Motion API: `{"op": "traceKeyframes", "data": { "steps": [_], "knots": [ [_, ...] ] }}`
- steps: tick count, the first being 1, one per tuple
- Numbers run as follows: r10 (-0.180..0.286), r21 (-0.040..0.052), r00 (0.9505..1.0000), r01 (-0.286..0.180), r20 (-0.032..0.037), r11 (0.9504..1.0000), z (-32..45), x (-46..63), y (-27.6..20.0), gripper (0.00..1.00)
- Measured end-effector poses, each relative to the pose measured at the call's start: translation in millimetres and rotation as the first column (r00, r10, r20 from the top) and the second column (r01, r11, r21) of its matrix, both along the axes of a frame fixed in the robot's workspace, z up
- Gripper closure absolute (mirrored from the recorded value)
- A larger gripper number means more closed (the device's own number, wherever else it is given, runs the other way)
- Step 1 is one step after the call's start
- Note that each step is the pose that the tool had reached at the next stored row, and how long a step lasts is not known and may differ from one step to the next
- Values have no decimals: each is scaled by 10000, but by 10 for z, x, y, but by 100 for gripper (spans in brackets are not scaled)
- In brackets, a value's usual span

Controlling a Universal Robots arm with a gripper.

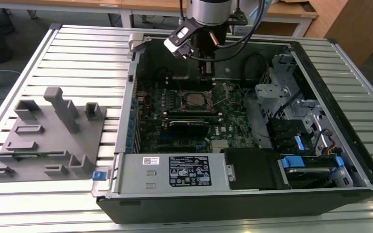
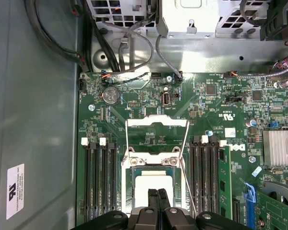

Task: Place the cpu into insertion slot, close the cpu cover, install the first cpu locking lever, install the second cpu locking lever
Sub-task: 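Close the cpu cover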

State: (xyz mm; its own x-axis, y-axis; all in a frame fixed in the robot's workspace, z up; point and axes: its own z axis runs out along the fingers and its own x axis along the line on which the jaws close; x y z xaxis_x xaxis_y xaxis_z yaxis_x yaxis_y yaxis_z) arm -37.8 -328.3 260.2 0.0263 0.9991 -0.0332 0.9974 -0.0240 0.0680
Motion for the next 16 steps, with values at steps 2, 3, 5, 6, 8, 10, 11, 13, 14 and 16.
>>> {"op": "traceKeyframes", "data": {
  "steps": [2,3,5,6,8,10,11,13,14,16],
  "knots": [
    [-3,0,10000,3,0,10000,0,7,0,89],
    [-2,0,10000,2,0,10000,0,12,0,89],
    [-2,0,10000,2,0,10000,0,21,0,89],
    [-3,0,10000,3,0,10000,0,21,0,89],
    [-2,0,10000,2,0,10000,0,29,0,89],
    [-2,0,10000,2,0,10000,0,31,0,89],
    [0,0,10000,0,0,10000,0,34,0,89],
    [-2,0,10000,2,0,10000,0,41,0,89],
    [-2,0,10000,2,0,10000,0,45,0,89],
    [-2,0,10000,2,0,10000,0,51,0,89]
  ]
}}
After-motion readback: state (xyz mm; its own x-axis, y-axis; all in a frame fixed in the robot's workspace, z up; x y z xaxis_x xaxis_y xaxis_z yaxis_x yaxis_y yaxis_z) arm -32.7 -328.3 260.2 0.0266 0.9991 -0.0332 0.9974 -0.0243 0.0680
